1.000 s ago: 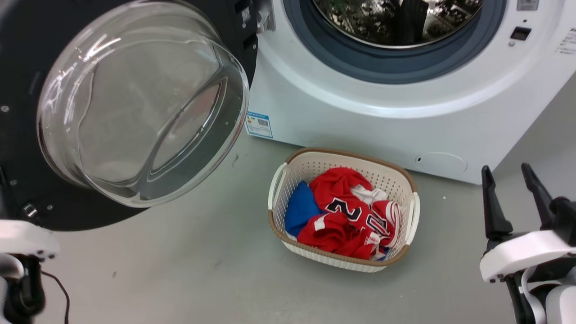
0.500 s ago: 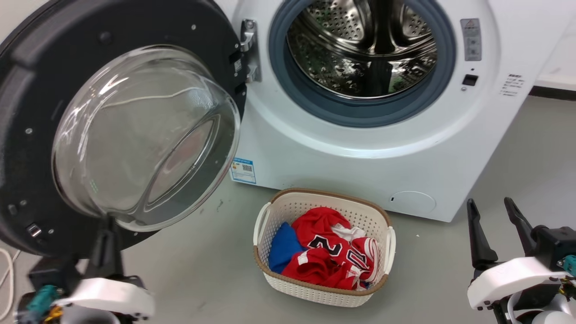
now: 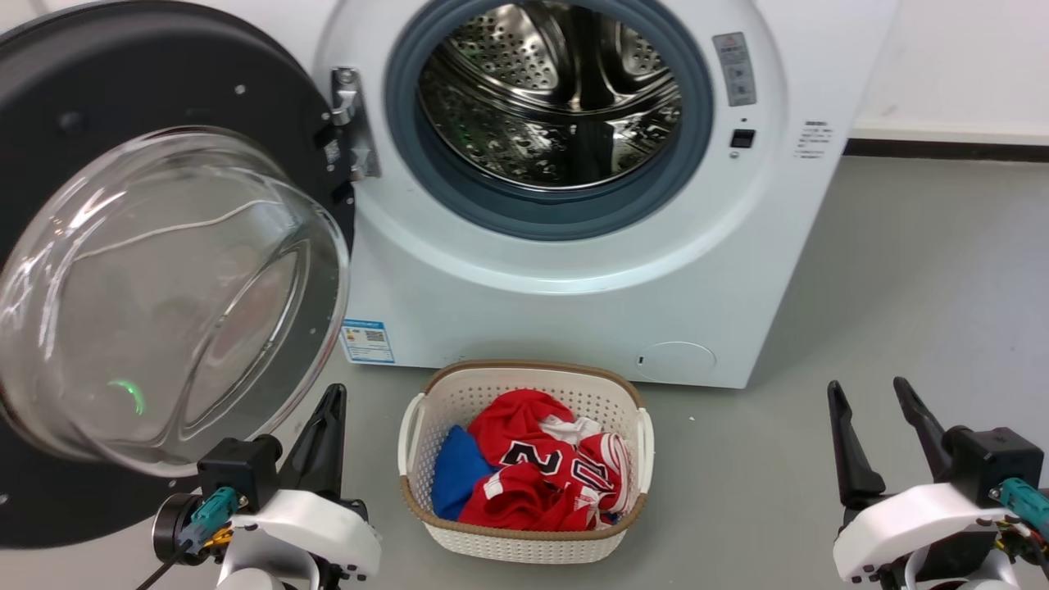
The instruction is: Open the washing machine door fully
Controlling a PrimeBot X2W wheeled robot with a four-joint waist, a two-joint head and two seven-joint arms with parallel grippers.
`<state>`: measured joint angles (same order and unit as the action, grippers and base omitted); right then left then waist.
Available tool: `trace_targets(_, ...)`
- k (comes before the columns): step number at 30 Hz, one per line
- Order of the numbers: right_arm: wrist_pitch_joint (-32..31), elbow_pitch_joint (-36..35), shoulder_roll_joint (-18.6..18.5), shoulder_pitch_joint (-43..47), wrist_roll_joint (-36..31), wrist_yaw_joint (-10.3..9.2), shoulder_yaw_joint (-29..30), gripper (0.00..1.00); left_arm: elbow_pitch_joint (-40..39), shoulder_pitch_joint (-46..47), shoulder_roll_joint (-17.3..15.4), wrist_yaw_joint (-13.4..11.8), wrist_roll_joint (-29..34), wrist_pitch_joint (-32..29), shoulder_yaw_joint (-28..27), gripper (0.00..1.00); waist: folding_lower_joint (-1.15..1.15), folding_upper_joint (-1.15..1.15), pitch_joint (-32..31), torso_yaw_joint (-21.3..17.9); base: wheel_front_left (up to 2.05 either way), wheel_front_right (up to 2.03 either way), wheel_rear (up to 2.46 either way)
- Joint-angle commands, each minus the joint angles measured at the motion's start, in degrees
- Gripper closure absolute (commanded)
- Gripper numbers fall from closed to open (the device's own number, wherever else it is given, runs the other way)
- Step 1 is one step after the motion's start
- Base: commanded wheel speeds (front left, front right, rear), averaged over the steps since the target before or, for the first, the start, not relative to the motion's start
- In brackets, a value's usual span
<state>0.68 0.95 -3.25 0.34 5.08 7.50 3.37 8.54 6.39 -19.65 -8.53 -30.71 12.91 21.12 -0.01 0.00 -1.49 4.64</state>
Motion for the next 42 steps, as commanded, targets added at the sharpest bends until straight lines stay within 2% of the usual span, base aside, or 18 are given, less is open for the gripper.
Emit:
trace_targets(1,0.23,0.26,0.26,1.13,0.34,-0.01,-0.39,0.0,2.0,1.31,-0.05,0.07,0.73,0.53,0.02,1.0,0.01,0.0,0.01,-2.33,0.0,0.0,0.0)
trace_targets(7,0.45,0.8,0.33,1.04,0.67,-0.01,-1.1,0.0,5.34,2.87,-0.33,-0.89,2.5,0.94,0.59,1.0,0.01,0.0,0.23,-4.22,0.0,0.0,0.0)
trace_targets(10,0.6,1.22,0.38,0.68,0.81,-0.01,-1.37,0.0,6.08,3.12,-0.21,-1.32,2.65,1.09,0.41,0.18,0.01,0.0,0.34,-4.62,0.0,0.0,0.0)
trace_targets(11,0.65,1.34,0.39,0.52,0.81,-0.01,-1.45,0.0,6.25,3.18,-0.35,-1.4,2.68,1.14,0.33,0.0,0.01,0.0,0.38,-4.7,0.0,0.0,0.0)
trace_targets(41,1.35,2.16,0.42,-0.14,0.26,-0.01,-1.46,0.0,5.55,2.24,-1.61,-2.66,2.21,1.08,0.49,0.0,0.01,0.0,0.76,-5.06,0.0,0.0,0.0)
trace_targets(42,1.09,2.17,0.21,-0.15,0.16,0.0,-1.49,1.0,5.66,2.55,-1.42,-2.32,2.24,1.12,0.55,1.0,0.01,0.0,0.76,-5.07,0.0,0.0,0.0)
